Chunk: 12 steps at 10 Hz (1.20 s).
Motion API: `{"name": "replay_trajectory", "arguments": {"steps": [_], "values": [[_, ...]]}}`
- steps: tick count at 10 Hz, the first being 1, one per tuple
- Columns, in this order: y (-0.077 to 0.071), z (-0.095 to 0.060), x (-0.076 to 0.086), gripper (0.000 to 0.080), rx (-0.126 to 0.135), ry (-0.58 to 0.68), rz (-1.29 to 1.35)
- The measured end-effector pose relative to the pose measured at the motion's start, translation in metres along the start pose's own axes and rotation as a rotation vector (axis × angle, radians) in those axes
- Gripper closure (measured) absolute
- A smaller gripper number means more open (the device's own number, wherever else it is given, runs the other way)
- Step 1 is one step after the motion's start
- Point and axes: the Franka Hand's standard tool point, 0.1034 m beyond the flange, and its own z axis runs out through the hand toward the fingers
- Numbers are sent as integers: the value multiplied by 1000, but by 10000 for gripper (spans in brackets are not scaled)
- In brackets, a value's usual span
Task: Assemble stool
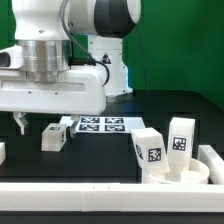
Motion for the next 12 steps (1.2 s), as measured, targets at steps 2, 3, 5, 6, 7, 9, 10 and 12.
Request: {"name": "replay_trajectory", "arguments": {"steps": [2,3,5,6,7,9,10,12], "values": [[-2,3,-4,151,33,-131,-7],[2,9,-7,151,39,-181,-3],[6,12,-15,151,52,-333,-16],[7,8,-16,151,61,-404,-10],[6,4,-17,151,76,-498,-2],[4,6,-24,151,91,-631,-7],[4,9,-24,151,94,-696,-7],[12,16,-29,151,65,-806,-5]]}}
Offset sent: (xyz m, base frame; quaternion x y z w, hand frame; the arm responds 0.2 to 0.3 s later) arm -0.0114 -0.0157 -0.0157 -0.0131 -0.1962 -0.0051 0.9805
